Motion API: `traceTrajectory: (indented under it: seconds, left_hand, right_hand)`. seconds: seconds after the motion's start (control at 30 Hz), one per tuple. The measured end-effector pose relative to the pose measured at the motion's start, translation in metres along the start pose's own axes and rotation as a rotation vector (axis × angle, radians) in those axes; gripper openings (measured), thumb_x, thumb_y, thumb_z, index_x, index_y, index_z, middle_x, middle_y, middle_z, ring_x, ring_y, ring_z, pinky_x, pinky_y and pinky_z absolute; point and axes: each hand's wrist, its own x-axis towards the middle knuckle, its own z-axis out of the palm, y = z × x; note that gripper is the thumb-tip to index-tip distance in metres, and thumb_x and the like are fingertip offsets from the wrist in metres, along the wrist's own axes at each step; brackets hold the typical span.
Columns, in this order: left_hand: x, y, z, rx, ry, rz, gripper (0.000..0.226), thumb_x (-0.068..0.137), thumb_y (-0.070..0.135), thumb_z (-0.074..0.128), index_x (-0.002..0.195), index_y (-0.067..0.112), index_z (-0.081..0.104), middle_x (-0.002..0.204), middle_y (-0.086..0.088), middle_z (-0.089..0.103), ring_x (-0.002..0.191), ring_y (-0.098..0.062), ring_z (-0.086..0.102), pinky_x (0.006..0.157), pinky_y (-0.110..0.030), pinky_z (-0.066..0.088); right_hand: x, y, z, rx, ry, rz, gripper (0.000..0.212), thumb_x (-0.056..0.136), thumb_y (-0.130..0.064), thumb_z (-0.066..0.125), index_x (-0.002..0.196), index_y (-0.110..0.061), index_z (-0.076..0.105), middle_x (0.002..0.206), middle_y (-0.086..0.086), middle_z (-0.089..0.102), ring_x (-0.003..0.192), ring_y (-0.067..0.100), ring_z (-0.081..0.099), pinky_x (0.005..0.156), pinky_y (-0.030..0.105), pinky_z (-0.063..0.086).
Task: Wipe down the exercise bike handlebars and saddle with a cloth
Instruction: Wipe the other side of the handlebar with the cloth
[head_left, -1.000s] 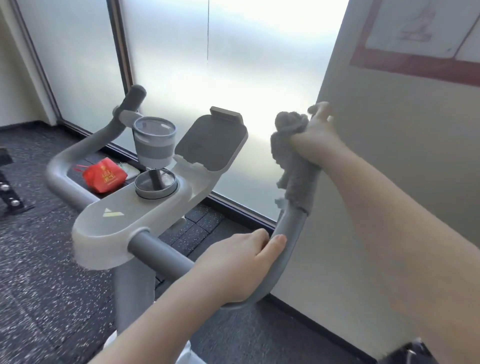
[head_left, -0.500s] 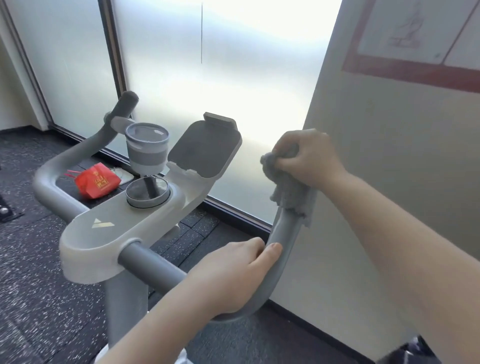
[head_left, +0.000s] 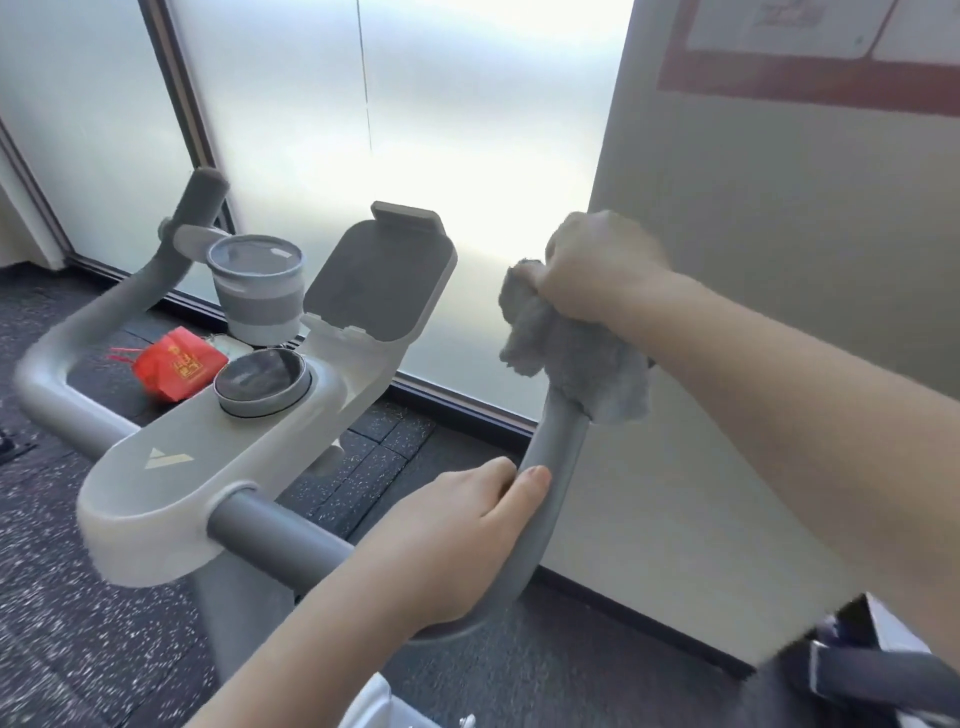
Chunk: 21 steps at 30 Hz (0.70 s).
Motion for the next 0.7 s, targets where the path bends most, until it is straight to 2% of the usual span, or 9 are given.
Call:
traceTrajectory:
  seconds: [0.1, 0.2, 0.3, 0.33, 0.4, 0.47, 0.53, 0.6, 0.7]
  left_hand:
    - [-0.001, 0.0, 0.001, -0.001, 0.005, -0.001, 0.051, 0.092, 0.063, 0.02, 0.07, 0.021, 0.038, 0.075, 0.001, 0.053, 0.076, -0.02, 0.055, 0.082, -0.042, 0.046]
    - [-0.002, 0.0, 0.001, 0.029, 0.009, -0.003, 0.052, 0.091, 0.064, 0.018, 0.071, 0.021, 0.04, 0.077, 0.002, 0.056, 0.078, -0.019, 0.056, 0.083, -0.042, 0.046]
    - [-0.003, 0.0, 0.001, 0.035, 0.006, -0.001, 0.053, 0.091, 0.065, 0.018, 0.072, 0.022, 0.042, 0.076, 0.003, 0.056, 0.077, -0.017, 0.056, 0.081, -0.04, 0.047]
    - [-0.003, 0.001, 0.002, 0.04, 0.008, 0.003, 0.052, 0.091, 0.064, 0.018, 0.072, 0.022, 0.041, 0.076, 0.003, 0.056, 0.077, -0.017, 0.056, 0.08, -0.04, 0.047]
    - [-0.003, 0.001, 0.002, 0.042, 0.023, 0.011, 0.051, 0.092, 0.063, 0.018, 0.07, 0.022, 0.039, 0.076, 0.003, 0.054, 0.078, -0.018, 0.055, 0.079, -0.039, 0.046]
    - [-0.002, 0.0, 0.002, 0.038, 0.026, 0.009, 0.05, 0.093, 0.062, 0.019, 0.069, 0.023, 0.038, 0.074, 0.003, 0.052, 0.077, -0.019, 0.054, 0.076, -0.039, 0.045]
    - [-0.001, -0.001, 0.002, 0.025, 0.021, 0.003, 0.05, 0.092, 0.063, 0.019, 0.068, 0.023, 0.037, 0.073, 0.003, 0.051, 0.076, -0.019, 0.053, 0.074, -0.039, 0.044]
    - [-0.001, 0.0, 0.002, 0.022, 0.023, 0.0, 0.05, 0.091, 0.064, 0.018, 0.068, 0.023, 0.038, 0.075, 0.003, 0.052, 0.076, -0.019, 0.053, 0.075, -0.038, 0.045]
    - [-0.003, 0.0, 0.002, 0.028, 0.022, -0.001, 0.052, 0.09, 0.065, 0.017, 0.069, 0.023, 0.039, 0.078, 0.002, 0.055, 0.079, -0.02, 0.055, 0.08, -0.039, 0.046]
  right_hand:
    - [0.01, 0.0, -0.019, 0.027, -0.236, 0.004, 0.042, 0.094, -0.048, 0.053, 0.106, -0.008, 0.058, 0.099, 0.001, 0.054, 0.086, 0.022, 0.053, 0.073, 0.03, 0.041]
    - [0.007, 0.022, -0.006, 1.076, -0.649, 0.066, 0.03, 0.09, -0.04, 0.063, 0.092, -0.01, 0.067, 0.095, 0.001, 0.068, 0.084, 0.023, 0.065, 0.081, 0.037, 0.05]
    - [-0.003, 0.027, 0.032, 1.795, -0.433, 0.03, 0.023, 0.085, -0.033, 0.068, 0.085, -0.011, 0.063, 0.074, 0.002, 0.065, 0.059, 0.016, 0.061, 0.059, 0.03, 0.052]
    - [-0.006, 0.023, 0.038, 1.701, -0.201, 0.074, 0.024, 0.086, -0.032, 0.068, 0.082, -0.009, 0.061, 0.069, 0.004, 0.063, 0.056, 0.017, 0.059, 0.055, 0.028, 0.05]
    - [-0.006, 0.012, 0.038, 1.031, 0.222, 0.059, 0.027, 0.09, -0.036, 0.063, 0.074, -0.014, 0.06, 0.067, 0.002, 0.057, 0.061, 0.019, 0.054, 0.058, 0.028, 0.041]
    - [-0.006, 0.001, 0.023, 0.272, 0.223, 0.043, 0.021, 0.091, -0.036, 0.054, 0.082, -0.017, 0.06, 0.073, 0.0, 0.053, 0.072, 0.023, 0.05, 0.064, 0.029, 0.035]
    - [-0.002, -0.006, 0.002, -0.048, 0.067, 0.054, 0.017, 0.092, -0.032, 0.052, 0.089, -0.016, 0.054, 0.083, 0.003, 0.05, 0.079, 0.026, 0.047, 0.068, 0.03, 0.034]
    - [0.009, -0.004, -0.008, 0.031, -0.13, 0.058, 0.023, 0.093, -0.035, 0.055, 0.091, -0.012, 0.053, 0.092, 0.004, 0.055, 0.083, 0.025, 0.051, 0.07, 0.03, 0.039]
    - [0.011, 0.012, 0.004, 1.054, -0.392, 0.134, 0.028, 0.085, -0.037, 0.069, 0.087, -0.01, 0.067, 0.094, 0.011, 0.067, 0.088, 0.031, 0.065, 0.073, 0.045, 0.056]
